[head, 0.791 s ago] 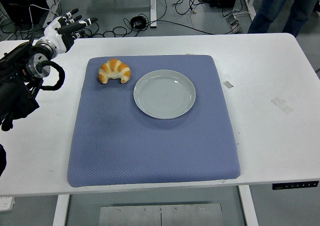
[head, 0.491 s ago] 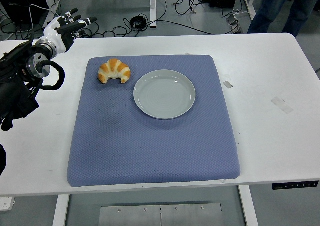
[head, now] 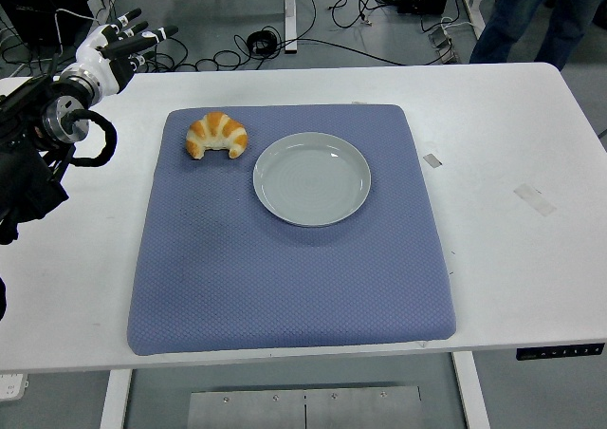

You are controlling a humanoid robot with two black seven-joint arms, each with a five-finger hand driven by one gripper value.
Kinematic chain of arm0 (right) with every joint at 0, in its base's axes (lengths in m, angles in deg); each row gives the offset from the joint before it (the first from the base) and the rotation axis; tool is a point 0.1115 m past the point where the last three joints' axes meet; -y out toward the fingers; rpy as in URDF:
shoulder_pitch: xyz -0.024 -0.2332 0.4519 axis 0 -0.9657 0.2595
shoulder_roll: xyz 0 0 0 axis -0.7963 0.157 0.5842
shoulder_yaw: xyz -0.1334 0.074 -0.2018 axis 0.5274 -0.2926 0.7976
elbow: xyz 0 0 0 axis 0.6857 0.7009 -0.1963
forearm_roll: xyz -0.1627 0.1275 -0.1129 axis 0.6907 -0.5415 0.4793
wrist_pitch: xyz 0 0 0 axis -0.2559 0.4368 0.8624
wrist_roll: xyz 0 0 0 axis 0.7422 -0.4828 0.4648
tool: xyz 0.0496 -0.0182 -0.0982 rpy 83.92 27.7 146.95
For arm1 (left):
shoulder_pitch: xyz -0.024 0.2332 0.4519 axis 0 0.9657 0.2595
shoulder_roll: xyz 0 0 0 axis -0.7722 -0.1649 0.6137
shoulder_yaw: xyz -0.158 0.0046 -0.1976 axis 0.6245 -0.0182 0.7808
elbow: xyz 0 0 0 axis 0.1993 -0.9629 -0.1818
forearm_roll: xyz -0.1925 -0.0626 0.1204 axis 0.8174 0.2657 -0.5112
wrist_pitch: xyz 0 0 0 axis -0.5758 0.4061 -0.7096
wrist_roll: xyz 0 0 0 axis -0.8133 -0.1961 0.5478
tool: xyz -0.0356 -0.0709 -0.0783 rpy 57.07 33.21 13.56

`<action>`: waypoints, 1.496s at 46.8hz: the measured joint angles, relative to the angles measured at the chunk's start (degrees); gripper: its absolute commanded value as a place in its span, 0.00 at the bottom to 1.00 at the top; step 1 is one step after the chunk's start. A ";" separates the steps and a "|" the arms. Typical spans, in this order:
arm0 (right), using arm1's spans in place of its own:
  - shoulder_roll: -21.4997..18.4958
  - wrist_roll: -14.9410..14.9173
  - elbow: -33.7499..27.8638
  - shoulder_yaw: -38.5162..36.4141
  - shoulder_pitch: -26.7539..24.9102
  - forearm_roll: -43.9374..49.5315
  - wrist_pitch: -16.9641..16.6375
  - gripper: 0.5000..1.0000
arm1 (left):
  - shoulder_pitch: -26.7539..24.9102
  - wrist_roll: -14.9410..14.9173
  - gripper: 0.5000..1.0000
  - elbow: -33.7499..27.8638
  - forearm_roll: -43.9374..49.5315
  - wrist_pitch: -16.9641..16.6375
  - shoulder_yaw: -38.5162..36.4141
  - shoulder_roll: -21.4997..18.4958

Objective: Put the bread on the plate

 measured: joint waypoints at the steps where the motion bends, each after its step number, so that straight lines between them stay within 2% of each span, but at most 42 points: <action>1: 0.00 0.00 0.00 0.00 0.00 0.00 0.00 1.00 | -0.13 0.21 0.96 0.00 -0.01 0.01 -0.08 -0.08; 10: 0.00 0.00 0.00 0.00 -0.01 0.00 0.00 1.00 | -1.50 1.66 0.96 -0.22 -0.04 0.18 -0.49 -0.68; 39: 0.00 0.00 0.00 0.00 -0.01 0.00 -0.01 1.00 | -1.42 1.80 0.95 -0.80 -1.21 0.80 -1.10 -0.56; 50: 0.00 0.00 0.00 0.00 -0.02 0.00 -0.01 1.00 | -3.83 1.80 0.95 -0.91 -10.98 1.06 -12.48 -0.74; 59: 0.00 0.00 0.00 0.00 0.00 0.00 -0.01 1.00 | -7.28 1.69 0.95 -0.88 -18.25 6.72 -21.66 -2.79; 70: 0.00 0.00 0.00 0.00 0.00 0.00 -0.01 1.00 | -10.78 1.88 0.95 -0.78 -27.97 7.92 -28.72 -3.12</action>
